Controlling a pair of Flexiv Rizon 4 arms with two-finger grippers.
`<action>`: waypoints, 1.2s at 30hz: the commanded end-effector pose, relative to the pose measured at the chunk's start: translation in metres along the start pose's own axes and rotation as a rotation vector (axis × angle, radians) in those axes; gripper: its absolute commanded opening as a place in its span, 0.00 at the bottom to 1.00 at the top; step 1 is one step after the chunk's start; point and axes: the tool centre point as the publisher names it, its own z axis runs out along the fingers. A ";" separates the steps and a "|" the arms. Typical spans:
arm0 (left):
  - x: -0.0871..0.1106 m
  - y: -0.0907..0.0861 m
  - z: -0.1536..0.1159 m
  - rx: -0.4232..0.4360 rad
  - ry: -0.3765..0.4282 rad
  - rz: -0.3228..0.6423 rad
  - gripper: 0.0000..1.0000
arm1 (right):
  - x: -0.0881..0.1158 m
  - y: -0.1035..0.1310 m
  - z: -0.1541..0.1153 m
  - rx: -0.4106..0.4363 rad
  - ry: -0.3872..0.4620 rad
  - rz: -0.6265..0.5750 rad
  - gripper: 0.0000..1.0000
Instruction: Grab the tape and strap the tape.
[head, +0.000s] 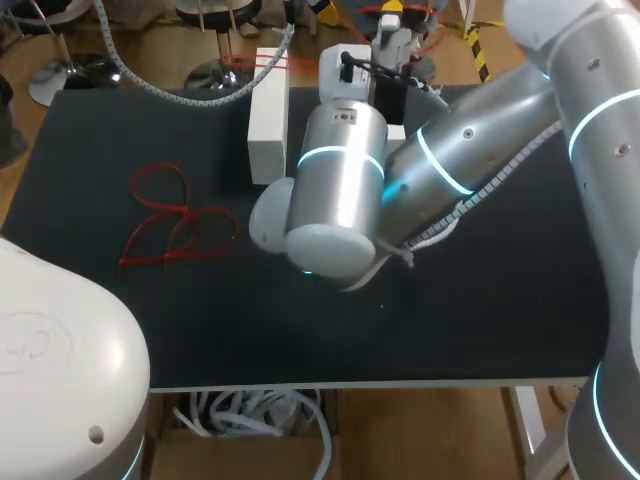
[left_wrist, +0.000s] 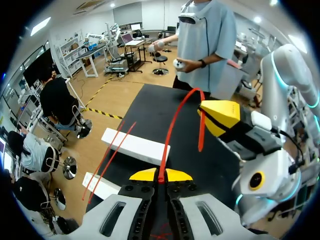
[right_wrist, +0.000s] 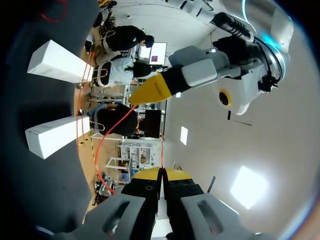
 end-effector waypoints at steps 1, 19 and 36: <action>0.000 -0.001 0.000 -0.004 0.001 0.000 0.00 | -0.005 0.004 0.009 -0.041 0.012 -0.008 0.00; 0.000 -0.001 0.000 -0.004 0.001 0.000 0.00 | 0.005 0.026 0.019 -0.130 0.041 -0.031 0.00; 0.000 -0.001 0.000 -0.004 0.001 0.000 0.00 | 0.005 0.020 0.036 -0.141 0.040 -0.028 0.00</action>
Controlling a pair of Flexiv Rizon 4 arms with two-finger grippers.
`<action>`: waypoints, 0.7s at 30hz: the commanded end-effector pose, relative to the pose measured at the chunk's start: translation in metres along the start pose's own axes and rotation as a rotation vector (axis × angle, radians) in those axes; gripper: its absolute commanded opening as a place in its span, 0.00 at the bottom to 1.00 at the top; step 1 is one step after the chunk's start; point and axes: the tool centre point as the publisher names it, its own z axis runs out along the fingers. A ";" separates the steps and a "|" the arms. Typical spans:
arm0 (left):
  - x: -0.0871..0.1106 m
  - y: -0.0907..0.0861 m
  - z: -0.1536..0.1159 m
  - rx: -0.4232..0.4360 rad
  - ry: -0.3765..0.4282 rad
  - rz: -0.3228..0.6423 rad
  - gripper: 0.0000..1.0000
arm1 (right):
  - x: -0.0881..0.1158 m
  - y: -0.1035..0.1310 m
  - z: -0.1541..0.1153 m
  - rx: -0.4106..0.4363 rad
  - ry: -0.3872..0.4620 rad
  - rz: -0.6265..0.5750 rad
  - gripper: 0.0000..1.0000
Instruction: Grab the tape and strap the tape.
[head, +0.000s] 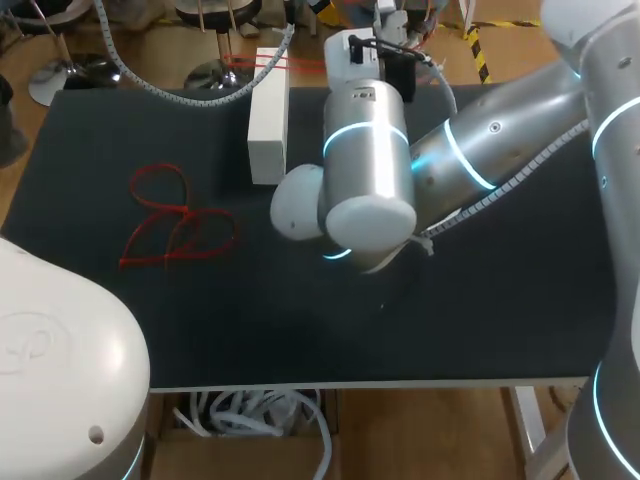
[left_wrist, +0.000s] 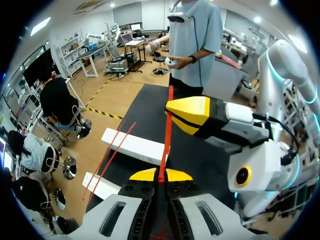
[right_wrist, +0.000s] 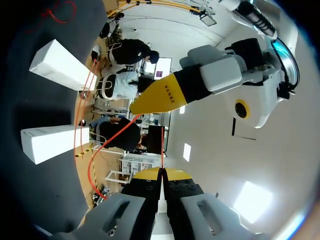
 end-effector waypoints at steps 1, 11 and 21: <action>0.000 -0.001 0.000 -0.004 0.001 0.000 0.00 | -0.004 0.006 0.000 0.000 0.009 0.001 0.00; 0.000 -0.001 0.000 -0.004 0.001 0.000 0.00 | -0.004 0.017 -0.005 -0.012 0.020 -0.008 0.00; 0.000 -0.001 0.000 -0.004 0.001 0.000 0.00 | -0.007 0.019 -0.003 -0.025 0.022 -0.020 0.00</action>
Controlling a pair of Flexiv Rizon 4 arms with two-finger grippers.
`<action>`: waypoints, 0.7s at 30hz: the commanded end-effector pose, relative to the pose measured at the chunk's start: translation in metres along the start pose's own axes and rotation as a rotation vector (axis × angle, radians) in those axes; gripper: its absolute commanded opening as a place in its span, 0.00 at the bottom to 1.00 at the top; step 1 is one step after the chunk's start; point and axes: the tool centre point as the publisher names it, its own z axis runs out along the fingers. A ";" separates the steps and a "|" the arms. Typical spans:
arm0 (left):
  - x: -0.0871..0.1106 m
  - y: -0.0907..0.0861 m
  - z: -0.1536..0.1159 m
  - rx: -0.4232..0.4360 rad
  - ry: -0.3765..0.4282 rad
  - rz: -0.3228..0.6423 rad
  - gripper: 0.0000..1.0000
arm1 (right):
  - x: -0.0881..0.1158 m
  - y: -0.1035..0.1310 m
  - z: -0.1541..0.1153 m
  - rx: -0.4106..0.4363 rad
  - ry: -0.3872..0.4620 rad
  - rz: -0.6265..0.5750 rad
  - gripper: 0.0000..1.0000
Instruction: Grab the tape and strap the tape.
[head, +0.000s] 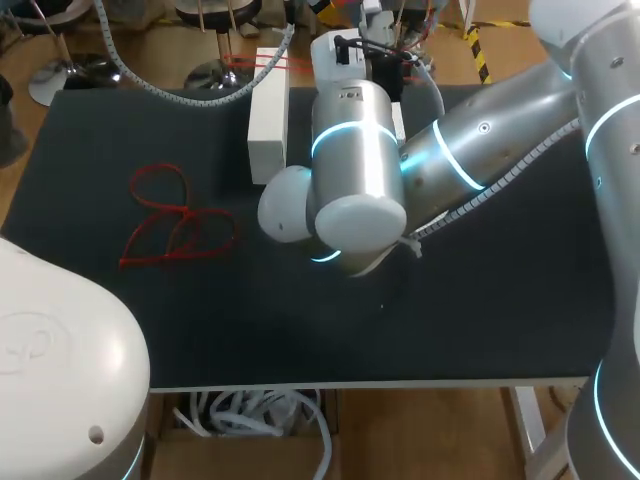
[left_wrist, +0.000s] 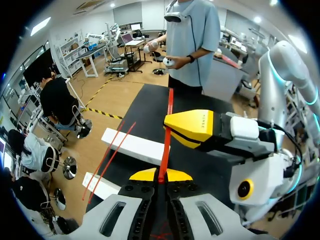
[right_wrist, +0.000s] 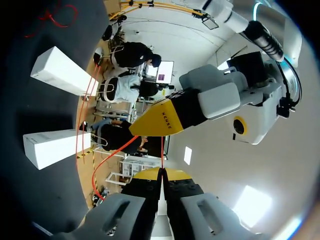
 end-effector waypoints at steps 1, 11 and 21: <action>0.000 -0.001 0.000 -0.004 0.001 0.000 0.00 | -0.005 -0.002 0.003 -0.004 0.009 -0.004 0.00; 0.000 -0.001 0.000 -0.004 0.001 0.000 0.00 | -0.001 -0.009 0.004 -0.014 0.017 -0.037 0.00; 0.000 -0.001 0.000 -0.004 0.001 0.000 0.00 | 0.002 -0.006 0.001 -0.027 0.016 -0.060 0.00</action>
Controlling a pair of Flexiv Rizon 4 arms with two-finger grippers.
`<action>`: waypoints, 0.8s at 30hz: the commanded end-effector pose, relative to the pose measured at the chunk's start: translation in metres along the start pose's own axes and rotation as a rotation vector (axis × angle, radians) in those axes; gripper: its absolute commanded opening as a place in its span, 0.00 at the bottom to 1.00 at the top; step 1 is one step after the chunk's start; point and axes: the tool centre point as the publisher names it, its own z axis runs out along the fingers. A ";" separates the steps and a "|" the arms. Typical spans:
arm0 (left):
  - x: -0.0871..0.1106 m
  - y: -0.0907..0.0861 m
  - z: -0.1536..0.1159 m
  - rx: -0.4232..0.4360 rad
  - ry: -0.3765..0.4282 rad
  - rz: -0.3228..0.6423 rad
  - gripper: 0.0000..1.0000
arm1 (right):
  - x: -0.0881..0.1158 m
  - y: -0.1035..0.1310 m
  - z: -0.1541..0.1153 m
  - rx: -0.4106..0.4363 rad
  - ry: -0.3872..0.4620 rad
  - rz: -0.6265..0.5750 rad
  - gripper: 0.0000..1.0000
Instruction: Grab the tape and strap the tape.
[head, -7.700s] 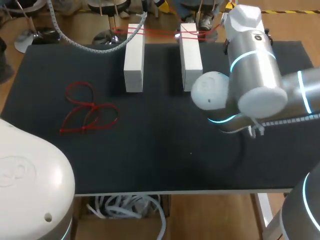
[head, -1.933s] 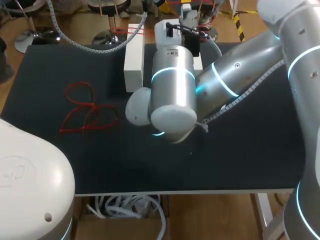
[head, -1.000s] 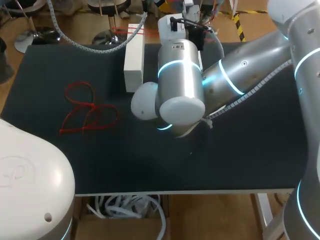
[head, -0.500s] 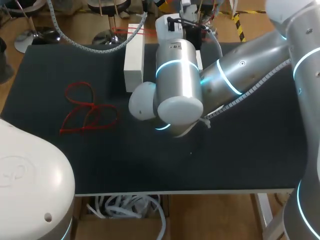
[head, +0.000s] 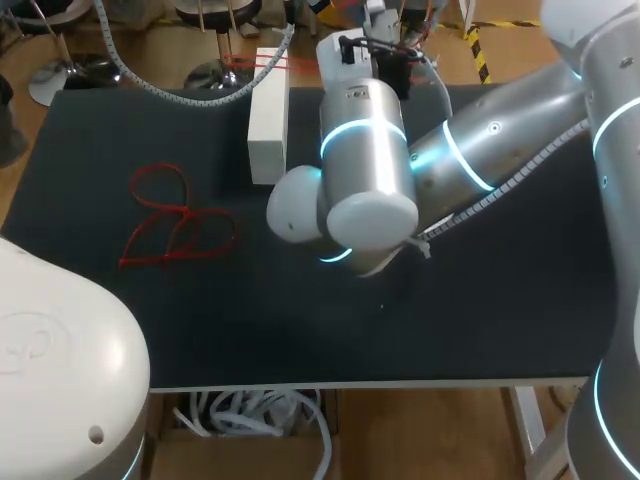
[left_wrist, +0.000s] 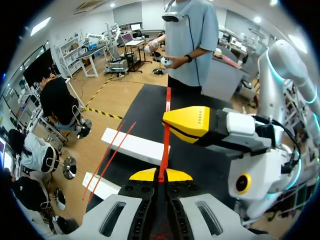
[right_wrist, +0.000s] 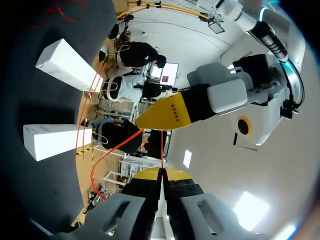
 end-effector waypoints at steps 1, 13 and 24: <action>0.000 -0.001 0.000 -0.004 0.001 0.000 0.00 | -0.002 0.000 -0.001 -0.004 0.002 -0.005 0.00; 0.000 -0.001 0.000 -0.004 0.001 0.000 0.00 | -0.005 0.003 0.007 0.015 -0.001 0.001 0.00; 0.000 -0.001 0.000 -0.004 0.001 0.000 0.00 | -0.002 0.005 0.000 -0.006 -0.003 -0.014 0.00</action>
